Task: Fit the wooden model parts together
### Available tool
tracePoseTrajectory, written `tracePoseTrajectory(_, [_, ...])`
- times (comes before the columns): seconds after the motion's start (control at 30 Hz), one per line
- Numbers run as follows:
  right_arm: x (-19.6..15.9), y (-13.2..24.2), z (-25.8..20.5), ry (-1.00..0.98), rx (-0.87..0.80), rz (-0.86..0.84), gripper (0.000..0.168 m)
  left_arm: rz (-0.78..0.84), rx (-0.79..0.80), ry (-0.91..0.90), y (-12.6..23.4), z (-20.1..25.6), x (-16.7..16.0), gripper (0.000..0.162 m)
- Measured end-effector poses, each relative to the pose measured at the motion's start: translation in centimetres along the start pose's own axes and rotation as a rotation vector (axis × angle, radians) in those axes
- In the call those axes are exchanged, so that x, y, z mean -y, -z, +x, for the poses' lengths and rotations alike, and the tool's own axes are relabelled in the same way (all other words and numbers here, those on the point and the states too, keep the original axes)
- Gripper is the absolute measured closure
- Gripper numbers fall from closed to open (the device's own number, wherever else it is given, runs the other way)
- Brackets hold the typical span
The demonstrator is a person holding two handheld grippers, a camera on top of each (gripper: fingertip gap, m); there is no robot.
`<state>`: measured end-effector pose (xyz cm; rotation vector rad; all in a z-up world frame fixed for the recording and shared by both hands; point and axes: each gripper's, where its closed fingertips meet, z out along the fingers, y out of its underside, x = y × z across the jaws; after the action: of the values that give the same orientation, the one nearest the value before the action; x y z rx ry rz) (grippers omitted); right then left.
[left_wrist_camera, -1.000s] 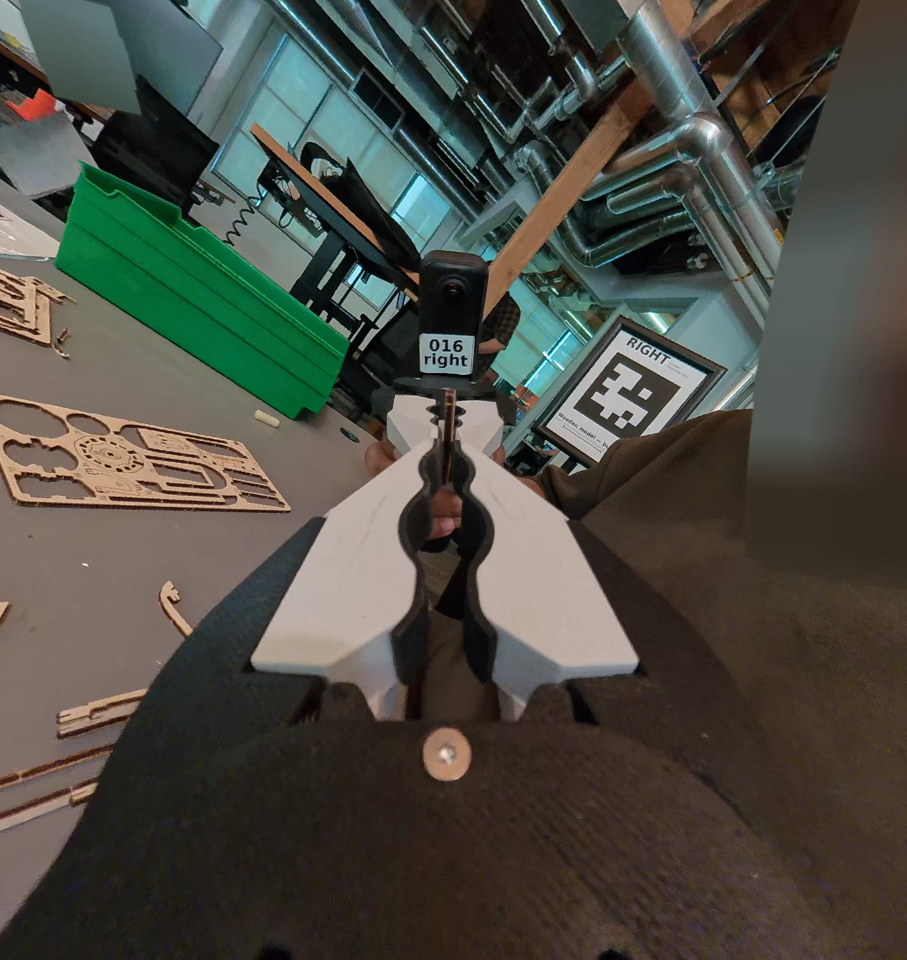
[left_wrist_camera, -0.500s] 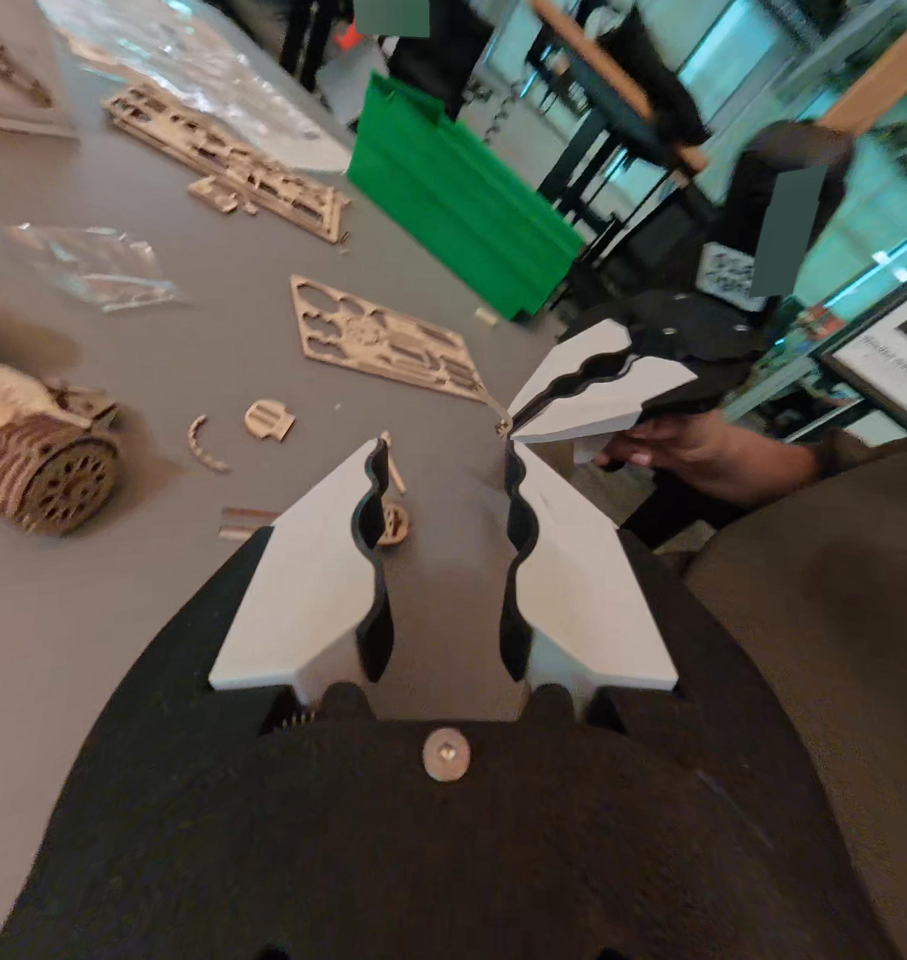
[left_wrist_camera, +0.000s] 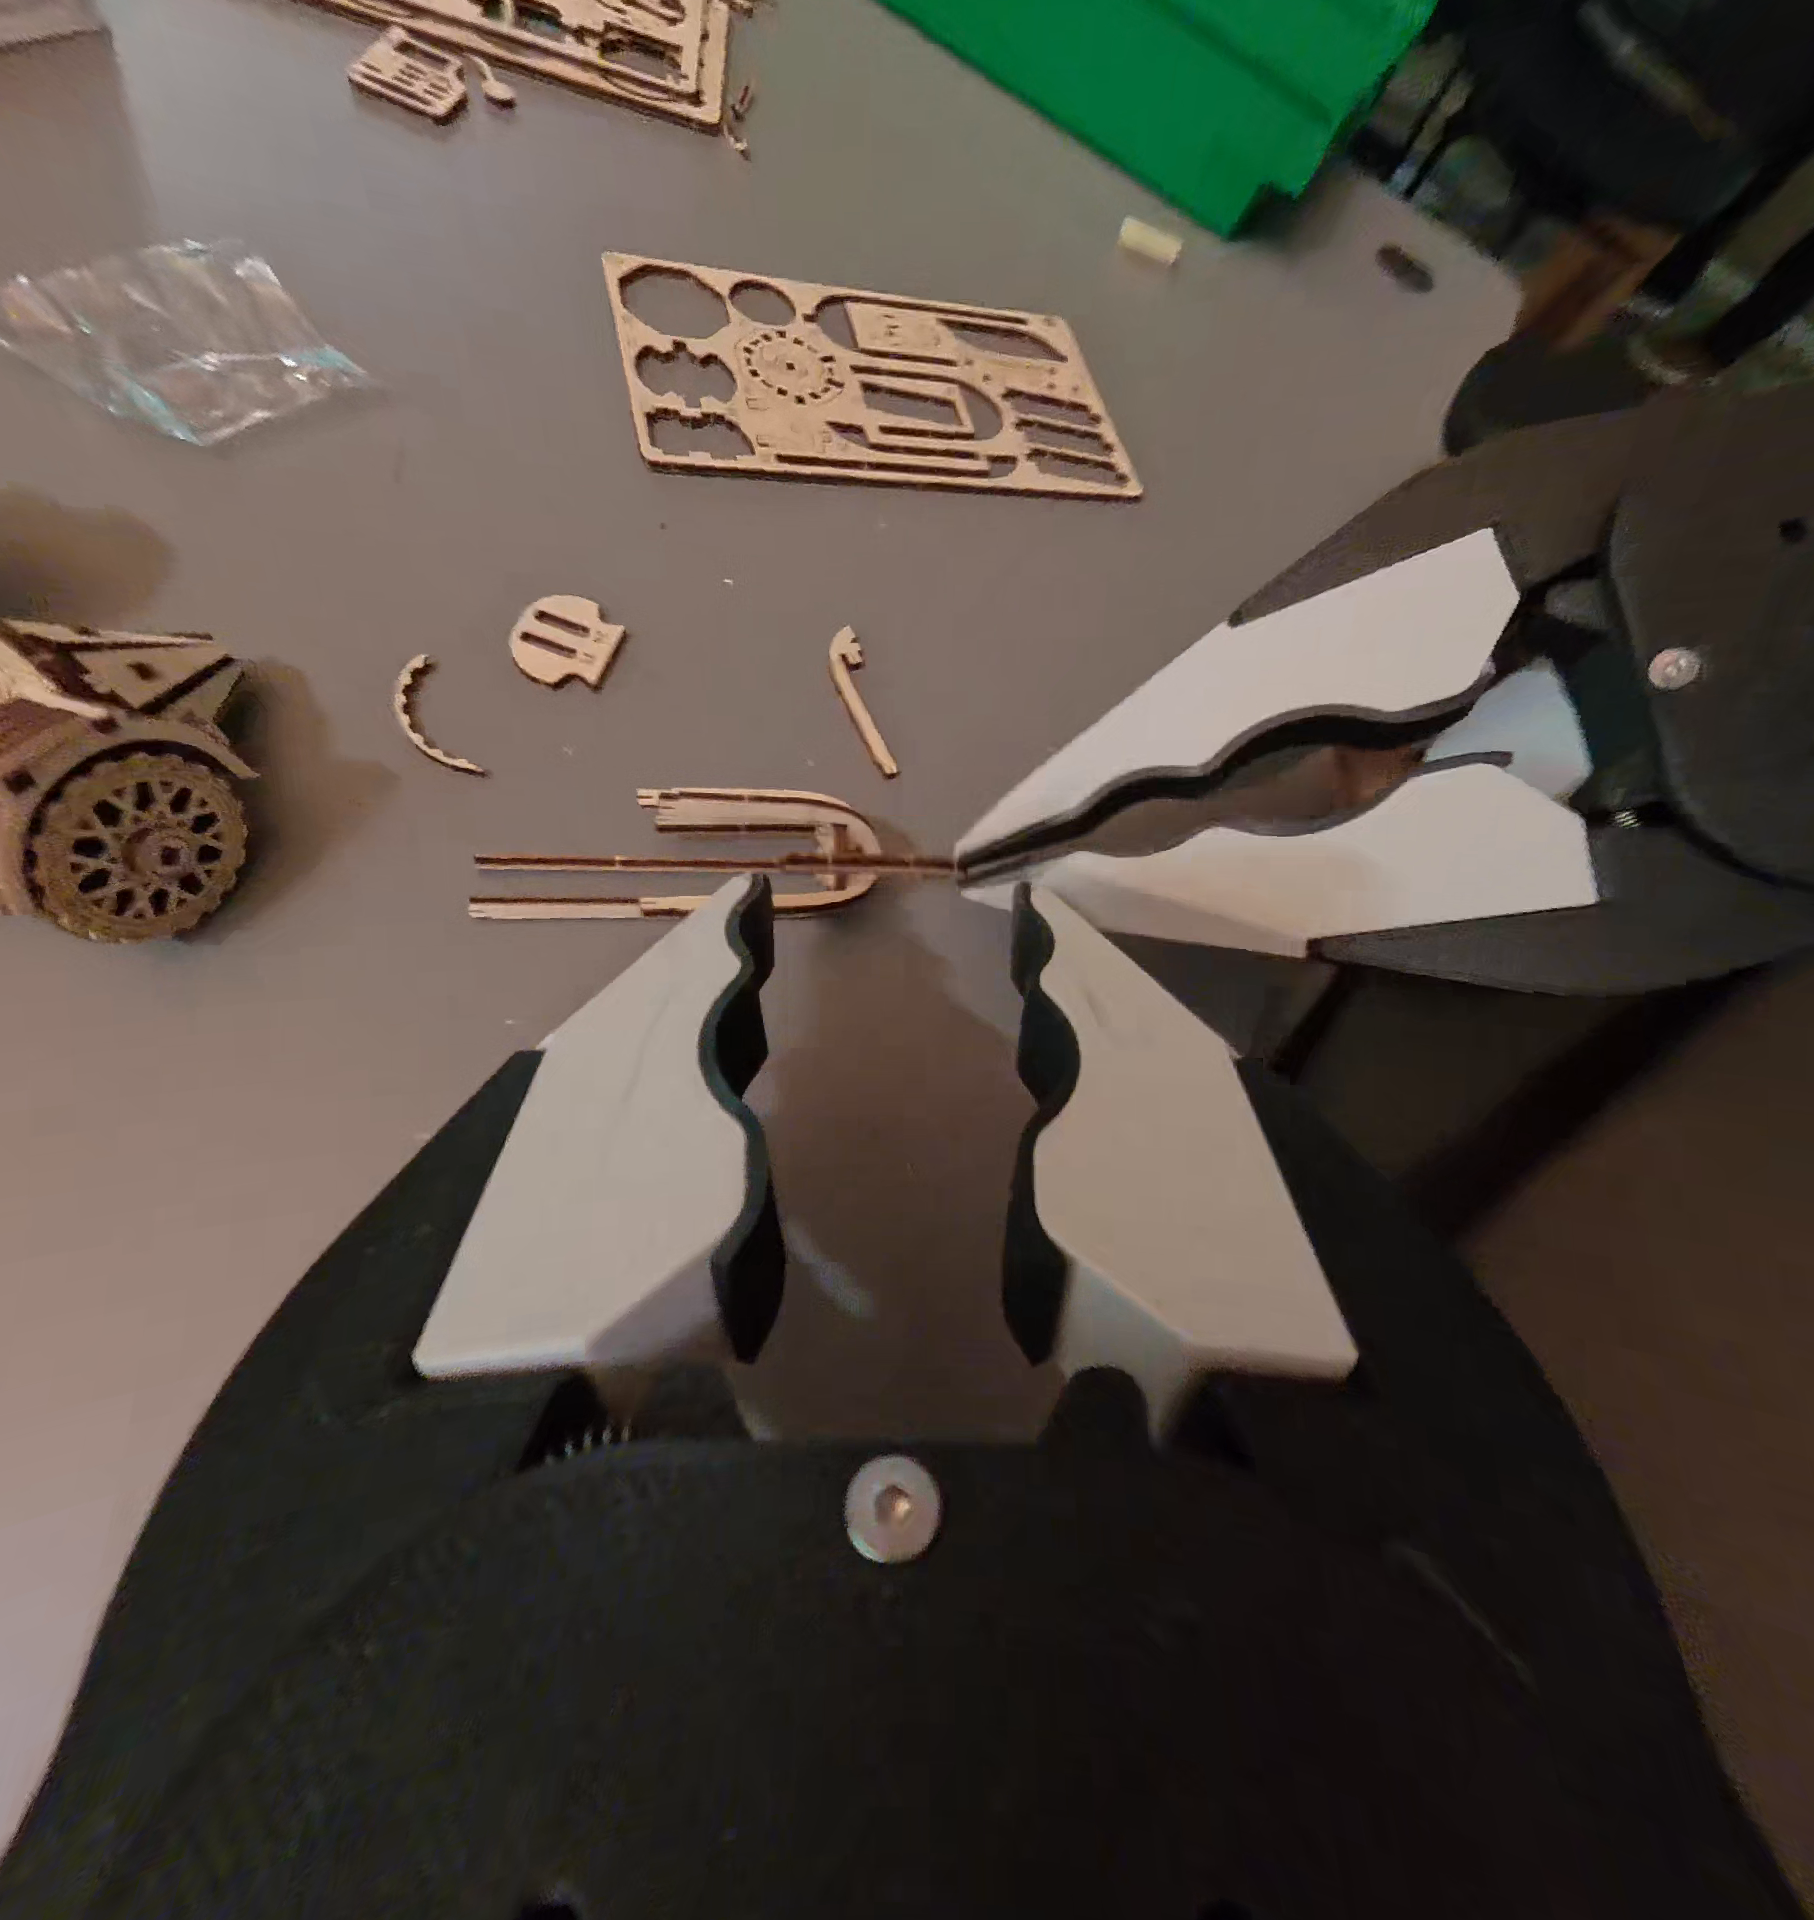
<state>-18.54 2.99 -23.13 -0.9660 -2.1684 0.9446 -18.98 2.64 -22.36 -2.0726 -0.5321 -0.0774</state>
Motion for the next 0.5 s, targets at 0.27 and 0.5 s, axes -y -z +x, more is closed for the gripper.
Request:
tracePoseTrajectory(0.27, [0.6,1.3,2.8,-0.227,0.136,0.033,0.167,0.049,0.119,-0.071,1.1,-3.1,1.0,0.108])
tracePoseTrajectory(0.5, [1.2,3.0,4.7,-0.323,0.310,0.085,0.167,-0.024,0.297,-0.321,0.2,-4.7,0.4,0.125])
